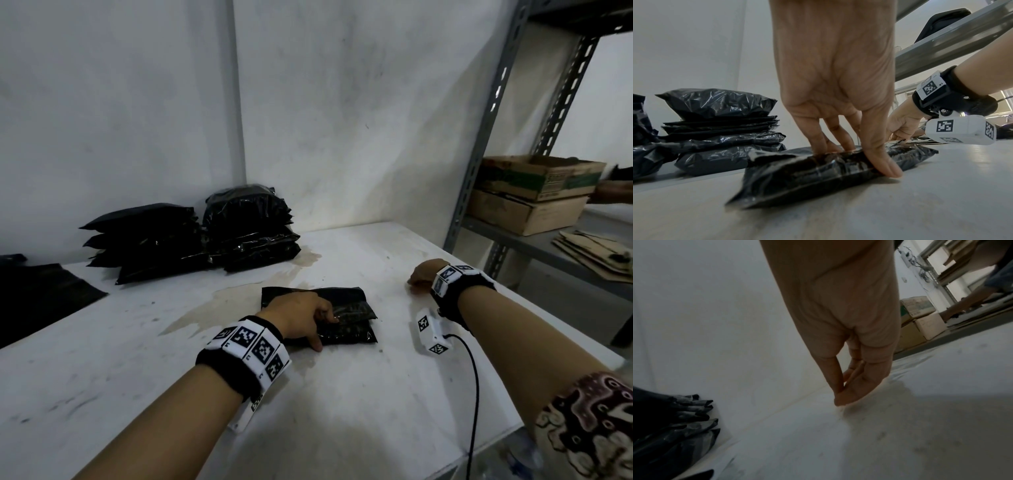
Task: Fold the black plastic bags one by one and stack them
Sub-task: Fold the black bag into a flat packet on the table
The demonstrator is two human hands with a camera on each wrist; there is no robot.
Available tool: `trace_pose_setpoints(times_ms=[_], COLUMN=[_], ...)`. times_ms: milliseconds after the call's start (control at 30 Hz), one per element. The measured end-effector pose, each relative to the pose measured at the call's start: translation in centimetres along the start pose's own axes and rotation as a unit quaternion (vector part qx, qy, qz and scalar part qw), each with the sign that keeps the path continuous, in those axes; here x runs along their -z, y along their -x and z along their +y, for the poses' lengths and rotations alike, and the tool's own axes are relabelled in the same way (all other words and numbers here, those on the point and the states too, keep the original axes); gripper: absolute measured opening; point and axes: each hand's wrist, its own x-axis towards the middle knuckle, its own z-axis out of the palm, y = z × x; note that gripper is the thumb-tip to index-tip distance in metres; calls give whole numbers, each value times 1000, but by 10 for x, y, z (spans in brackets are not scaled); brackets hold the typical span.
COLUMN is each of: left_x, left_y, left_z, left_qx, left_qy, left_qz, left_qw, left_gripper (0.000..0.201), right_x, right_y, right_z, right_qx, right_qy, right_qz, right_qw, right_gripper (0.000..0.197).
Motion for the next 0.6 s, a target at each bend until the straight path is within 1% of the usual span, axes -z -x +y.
trace_pose_setpoints(times_ms=[33, 67, 100, 133, 167, 200, 233, 300, 367, 400, 433, 467, 500, 533, 600], left_x=[0, 0, 0, 0, 0, 0, 0, 1, 2, 3, 2, 2, 2, 2, 3], left_y=[0, 0, 0, 0, 0, 0, 0, 0, 1, 1, 1, 1, 1, 1, 1], left_z=[0, 0, 0, 0, 1, 1, 1, 1, 1, 1, 2, 2, 2, 2, 2], left_qx=[0, 0, 0, 0, 0, 1, 2, 3, 3, 2, 1, -1, -2, -2, -4], left_qy=[-2, -5, -10, -13, -14, -13, -11, -9, -11, -12, -13, -14, -14, -15, -15], left_qz=[0, 0, 0, 0, -1, 0, 0, -2, -6, -8, -10, -10, -9, -9, -11], left_qw=[1000, 1000, 1000, 1000, 1000, 1000, 1000, 1000, 1000, 1000, 1000, 1000, 1000, 1000, 1000], left_gripper=[48, 48, 48, 49, 49, 49, 49, 48, 48, 48, 48, 49, 49, 50, 50], right_x=[0, -1, -1, 1, 1, -2, -3, 0, 2, 5, 5, 5, 4, 2, -2], right_y=[-3, -8, -13, -19, -22, -20, -22, -20, -18, -17, -20, -17, -18, -15, -10], right_z=[-2, 0, 2, 5, 10, 9, 7, -6, -19, -22, -28, -36, -42, -47, -63], right_qx=[5, 3, 0, 23, 43, 51, 60, 59, 97, 108, 120, 111, 137, 146, 161], right_qy=[-25, -64, -80, -28, 45, 75, 40, -85, -19, 37, 47, 11, -12, -29, -25], right_qz=[5, 8, 10, -3, 2, 5, -7, 5, 31, 25, 23, 25, 53, 79, 112], right_qw=[1000, 998, 997, 999, 998, 996, 997, 995, 995, 993, 991, 993, 989, 986, 980], right_gripper=[45, 45, 42, 33, 28, 24, 26, 33, 28, 30, 31, 31, 29, 26, 34])
